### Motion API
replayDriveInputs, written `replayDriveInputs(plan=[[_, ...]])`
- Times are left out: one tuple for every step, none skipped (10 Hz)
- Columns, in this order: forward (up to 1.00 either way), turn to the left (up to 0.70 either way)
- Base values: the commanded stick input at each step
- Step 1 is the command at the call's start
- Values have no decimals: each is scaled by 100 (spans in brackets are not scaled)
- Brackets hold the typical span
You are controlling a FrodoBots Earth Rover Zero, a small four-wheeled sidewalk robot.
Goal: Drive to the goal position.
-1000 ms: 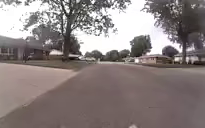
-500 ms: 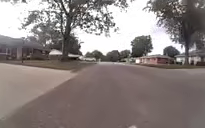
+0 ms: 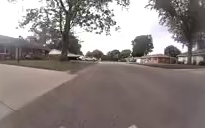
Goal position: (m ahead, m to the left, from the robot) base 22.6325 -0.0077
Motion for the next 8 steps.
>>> replayDriveInputs(plan=[[100,3],[100,3],[100,3],[100,3],[100,3],[100,3],[100,3],[100,3]])
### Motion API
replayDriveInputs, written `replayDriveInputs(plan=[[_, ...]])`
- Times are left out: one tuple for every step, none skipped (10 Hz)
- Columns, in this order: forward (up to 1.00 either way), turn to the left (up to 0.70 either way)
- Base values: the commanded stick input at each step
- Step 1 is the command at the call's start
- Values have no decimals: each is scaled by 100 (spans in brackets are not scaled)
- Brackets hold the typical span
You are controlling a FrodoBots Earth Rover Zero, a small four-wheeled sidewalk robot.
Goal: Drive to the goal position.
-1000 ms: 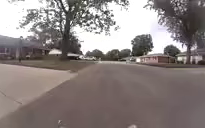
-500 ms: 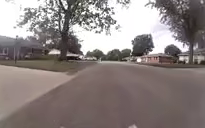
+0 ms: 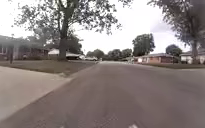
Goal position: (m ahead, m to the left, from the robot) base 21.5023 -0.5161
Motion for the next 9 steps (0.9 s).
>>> replayDriveInputs(plan=[[100,3],[100,3],[100,3],[100,3],[100,3],[100,3],[100,3],[100,3],[100,2]])
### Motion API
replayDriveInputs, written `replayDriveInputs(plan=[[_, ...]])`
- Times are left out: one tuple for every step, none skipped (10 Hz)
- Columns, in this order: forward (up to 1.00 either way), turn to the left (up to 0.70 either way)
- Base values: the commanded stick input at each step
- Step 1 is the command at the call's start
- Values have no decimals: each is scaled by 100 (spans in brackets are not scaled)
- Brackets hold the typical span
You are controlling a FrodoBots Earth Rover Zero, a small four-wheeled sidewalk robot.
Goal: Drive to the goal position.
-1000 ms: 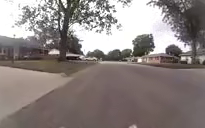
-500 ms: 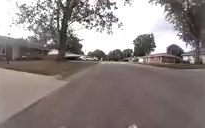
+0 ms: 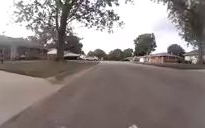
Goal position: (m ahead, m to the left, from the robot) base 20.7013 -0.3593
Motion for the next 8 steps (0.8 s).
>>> replayDriveInputs(plan=[[100,2],[100,2],[100,1],[100,-5],[100,-18],[100,-31],[100,-40],[100,-11]])
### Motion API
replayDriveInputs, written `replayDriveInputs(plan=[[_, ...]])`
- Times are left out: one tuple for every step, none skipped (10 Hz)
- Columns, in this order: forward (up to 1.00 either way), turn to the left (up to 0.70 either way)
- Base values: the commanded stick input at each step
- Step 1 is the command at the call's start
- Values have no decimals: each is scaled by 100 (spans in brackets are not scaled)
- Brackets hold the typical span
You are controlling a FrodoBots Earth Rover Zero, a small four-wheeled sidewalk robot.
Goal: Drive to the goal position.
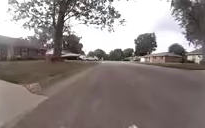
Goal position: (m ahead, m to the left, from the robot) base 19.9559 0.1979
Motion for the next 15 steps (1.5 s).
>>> replayDriveInputs(plan=[[100,0],[100,0],[100,0],[100,0],[100,0],[100,0],[100,0],[100,0],[100,0],[100,0],[100,0],[100,0],[100,0],[100,0],[100,0]])
